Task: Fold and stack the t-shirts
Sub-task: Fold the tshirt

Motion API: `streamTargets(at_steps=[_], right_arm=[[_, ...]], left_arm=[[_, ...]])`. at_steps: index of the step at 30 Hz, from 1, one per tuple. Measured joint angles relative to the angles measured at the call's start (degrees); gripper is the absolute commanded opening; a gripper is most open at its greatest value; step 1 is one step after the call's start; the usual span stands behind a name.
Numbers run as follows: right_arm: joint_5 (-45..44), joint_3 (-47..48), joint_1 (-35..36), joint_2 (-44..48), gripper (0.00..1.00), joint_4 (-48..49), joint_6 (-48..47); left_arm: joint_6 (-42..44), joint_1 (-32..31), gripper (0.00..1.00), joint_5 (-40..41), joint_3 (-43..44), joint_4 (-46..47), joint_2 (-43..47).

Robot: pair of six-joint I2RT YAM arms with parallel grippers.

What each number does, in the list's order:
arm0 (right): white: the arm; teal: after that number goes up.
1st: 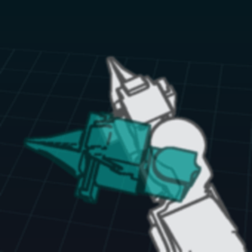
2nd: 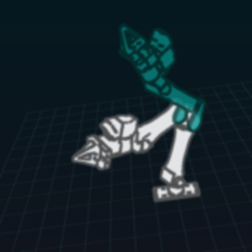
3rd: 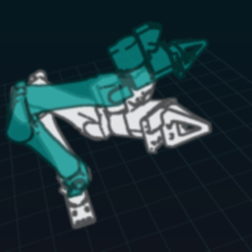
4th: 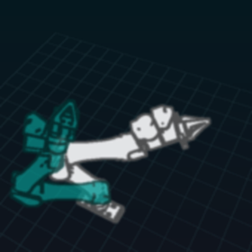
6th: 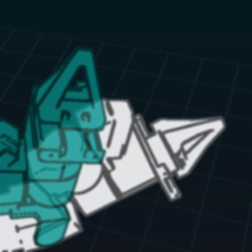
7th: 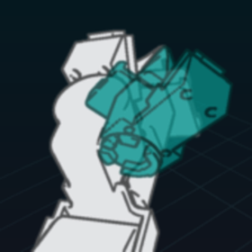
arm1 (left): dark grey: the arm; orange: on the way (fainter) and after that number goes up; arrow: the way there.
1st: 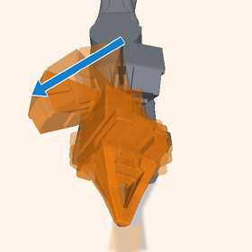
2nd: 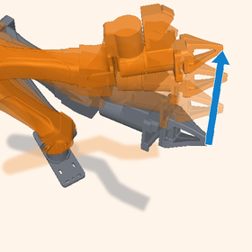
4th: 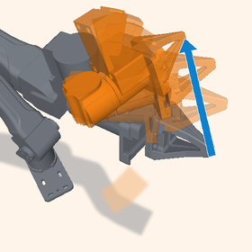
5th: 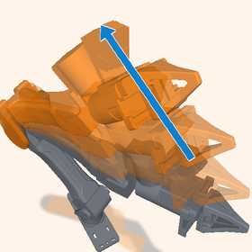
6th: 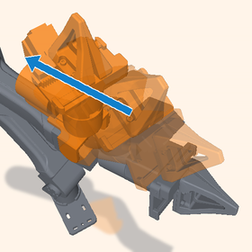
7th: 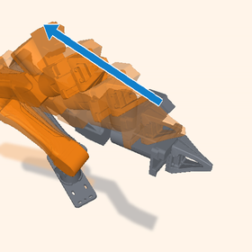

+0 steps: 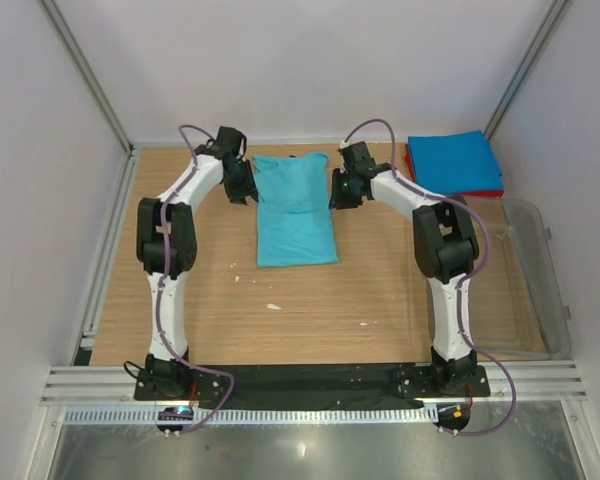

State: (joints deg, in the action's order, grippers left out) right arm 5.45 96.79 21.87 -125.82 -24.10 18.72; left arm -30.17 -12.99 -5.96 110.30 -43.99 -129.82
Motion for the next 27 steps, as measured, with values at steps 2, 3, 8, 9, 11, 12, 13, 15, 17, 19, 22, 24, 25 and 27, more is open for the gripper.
streamTargets(at_steps=[2,3,8,9,11,12,13,15,17,19,22,24,25,27], right_arm=[[1.1,-0.8,0.0,2.8,0.33,-1.7,1.3],[1.5,-2.0,0.2,5.0,0.32,-1.8,2.0],[2.7,-10.0,3.3,16.5,0.15,-1.1,4.9],[3.0,-11.4,4.5,18.0,0.11,-0.8,5.5],[3.5,-14.3,6.7,20.2,0.07,0.1,6.1],[3.7,-15.8,7.7,20.8,0.06,0.6,6.5],[3.9,-17.4,8.7,21.2,0.05,1.0,6.8],[4.4,-20.8,10.2,21.3,0.04,1.8,7.0],[4.8,-24.2,10.6,21.3,0.03,2.3,7.2],[4.8,-27.1,10.4,21.3,0.03,2.4,7.4],[3.4,-30.4,10.0,21.3,0.02,3.1,7.4],[2.4,-31.9,9.8,21.3,0.02,3.8,7.5],[2.0,-32.5,9.8,21.3,0.02,4.0,7.6],[1.7,-33.6,9.8,21.3,0.02,4.8,7.9]], left_arm=[[0.4,0.0,0.38,-0.3,-0.4,-1.5,3.2],[0.5,-0.1,0.38,-0.7,-1.5,-1.5,5.6],[-0.3,-2.5,0.37,-3.6,-16.5,1.9,22.6],[-1.0,-3.8,0.37,-4.6,-20.5,3.3,25.9],[-2.2,-6.4,0.36,-6.6,-26.7,5.3,29.6],[-2.9,-7.8,0.35,-7.6,-29.7,6.9,30.4],[-3.5,-8.9,0.34,-8.4,-32.3,8.4,30.6],[-5.0,-10.4,0.34,-10.1,-37.7,10.7,29.8],[-6.3,-10.4,0.33,-10.6,-41.9,11.9,28.6],[-7.4,-10.1,0.33,-10.1,-44.4,12.0,27.8],[-8.4,-9.7,0.33,-7.0,-45.6,11.9,27.4],[-8.6,-9.7,0.32,-4.5,-45.6,12.0,27.4],[-8.7,-9.7,0.32,-3.4,-45.7,12.0,27.4],[-8.8,-9.7,0.32,-0.9,-46.9,12.6,27.4]])
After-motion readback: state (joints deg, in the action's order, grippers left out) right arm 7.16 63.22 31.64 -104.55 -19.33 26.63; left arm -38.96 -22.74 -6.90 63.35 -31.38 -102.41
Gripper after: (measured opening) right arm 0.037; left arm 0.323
